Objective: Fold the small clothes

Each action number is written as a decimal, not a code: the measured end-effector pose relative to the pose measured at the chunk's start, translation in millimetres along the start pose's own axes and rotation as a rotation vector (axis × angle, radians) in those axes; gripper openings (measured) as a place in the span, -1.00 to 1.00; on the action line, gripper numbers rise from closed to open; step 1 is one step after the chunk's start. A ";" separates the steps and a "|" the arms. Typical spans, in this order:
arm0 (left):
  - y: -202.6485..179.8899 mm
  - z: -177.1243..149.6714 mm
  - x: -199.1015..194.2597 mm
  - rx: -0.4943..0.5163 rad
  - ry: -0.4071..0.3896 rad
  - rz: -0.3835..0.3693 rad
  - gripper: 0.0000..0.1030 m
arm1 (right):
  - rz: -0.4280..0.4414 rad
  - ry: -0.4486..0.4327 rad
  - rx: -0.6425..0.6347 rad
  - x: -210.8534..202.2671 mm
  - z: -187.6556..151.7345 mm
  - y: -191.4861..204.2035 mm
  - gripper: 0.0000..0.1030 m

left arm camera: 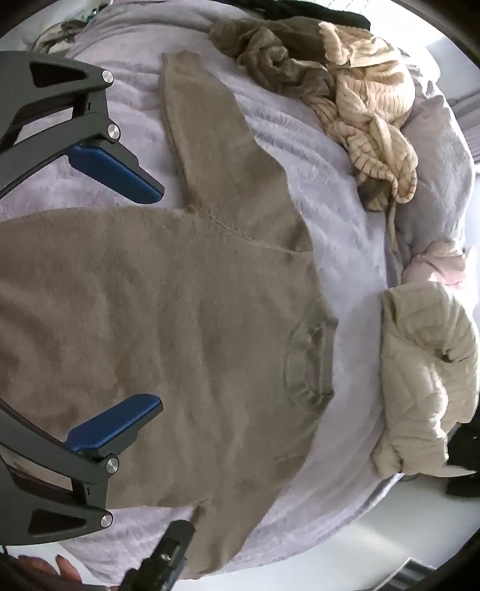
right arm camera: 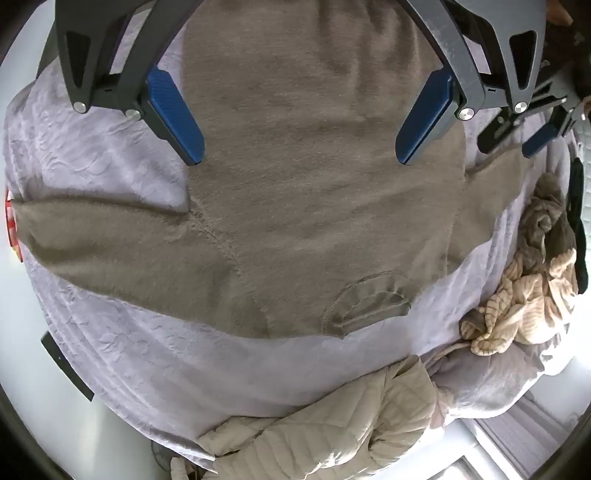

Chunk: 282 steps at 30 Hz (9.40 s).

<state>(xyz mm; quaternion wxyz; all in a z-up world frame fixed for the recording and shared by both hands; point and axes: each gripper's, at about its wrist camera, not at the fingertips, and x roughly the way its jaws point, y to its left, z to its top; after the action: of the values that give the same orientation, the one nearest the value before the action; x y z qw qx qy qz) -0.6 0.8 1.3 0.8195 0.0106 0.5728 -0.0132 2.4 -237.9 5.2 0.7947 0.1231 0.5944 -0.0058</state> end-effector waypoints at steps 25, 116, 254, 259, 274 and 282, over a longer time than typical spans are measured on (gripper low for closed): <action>-1.7 -0.7 3.8 -0.009 0.065 -0.002 1.00 | -0.096 0.044 -0.077 1.3 -0.6 5.8 1.00; 46.5 -11.8 49.7 -0.101 0.114 -0.016 1.00 | -0.122 0.118 -0.185 44.5 -13.9 51.5 1.00; 161.2 42.4 130.6 -0.139 0.085 -0.175 -0.38 | 0.428 -0.023 0.440 162.8 33.2 -67.1 -0.86; 158.3 42.7 123.7 -0.115 0.051 -0.100 -0.37 | 0.375 0.003 0.413 161.3 21.0 -71.9 -0.85; 108.5 23.2 64.7 -0.047 -0.006 -0.025 0.74 | 0.354 0.037 0.426 114.9 -16.6 -85.9 0.15; 47.0 17.4 45.0 0.001 -0.029 -0.143 0.74 | 0.344 -0.012 0.523 86.6 -50.7 -143.1 0.15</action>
<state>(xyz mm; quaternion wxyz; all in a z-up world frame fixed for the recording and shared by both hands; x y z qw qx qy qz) 32.8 46.7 -34.9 0.8245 -0.0302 0.5604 -0.0722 -42.2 -354.5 -117.1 0.7289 0.4221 0.5384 -0.0247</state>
